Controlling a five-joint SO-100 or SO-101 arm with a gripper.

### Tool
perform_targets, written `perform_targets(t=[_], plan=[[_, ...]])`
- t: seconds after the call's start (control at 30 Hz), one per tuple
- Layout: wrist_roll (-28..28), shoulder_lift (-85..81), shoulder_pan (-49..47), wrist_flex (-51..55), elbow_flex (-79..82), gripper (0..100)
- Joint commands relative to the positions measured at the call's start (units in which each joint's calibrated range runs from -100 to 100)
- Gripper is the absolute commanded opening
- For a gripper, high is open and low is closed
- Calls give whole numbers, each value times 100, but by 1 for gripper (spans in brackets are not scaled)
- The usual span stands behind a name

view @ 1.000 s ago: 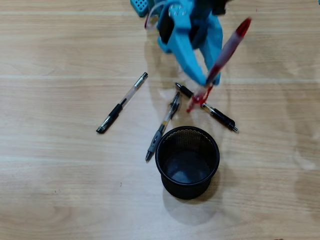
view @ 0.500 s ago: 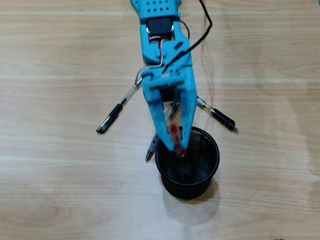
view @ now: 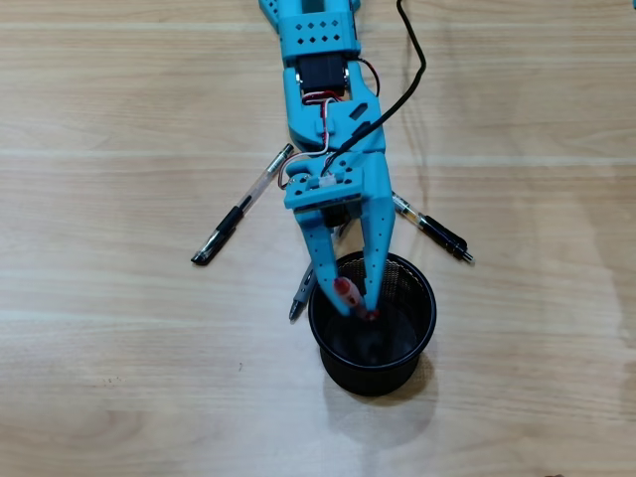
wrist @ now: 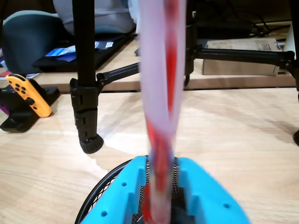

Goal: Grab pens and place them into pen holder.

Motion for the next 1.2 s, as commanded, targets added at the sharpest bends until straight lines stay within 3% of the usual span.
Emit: perform_targets(t=[0.0, 0.33, 0.4, 0.5, 0.83, 1.07, 1.17], plan=[[-12, -111, 57, -136, -346, 12], [23, -665, 57, -41, -445, 8], [277, -917, 84, -33, -364, 2], [613, -1404, 93, 415, -238, 3], [1471, -3571, 48, 5736, -283, 2], [1852, -4663, -261, 8646, -49, 2], [1949, -5025, -379, 9240, 528, 2]])
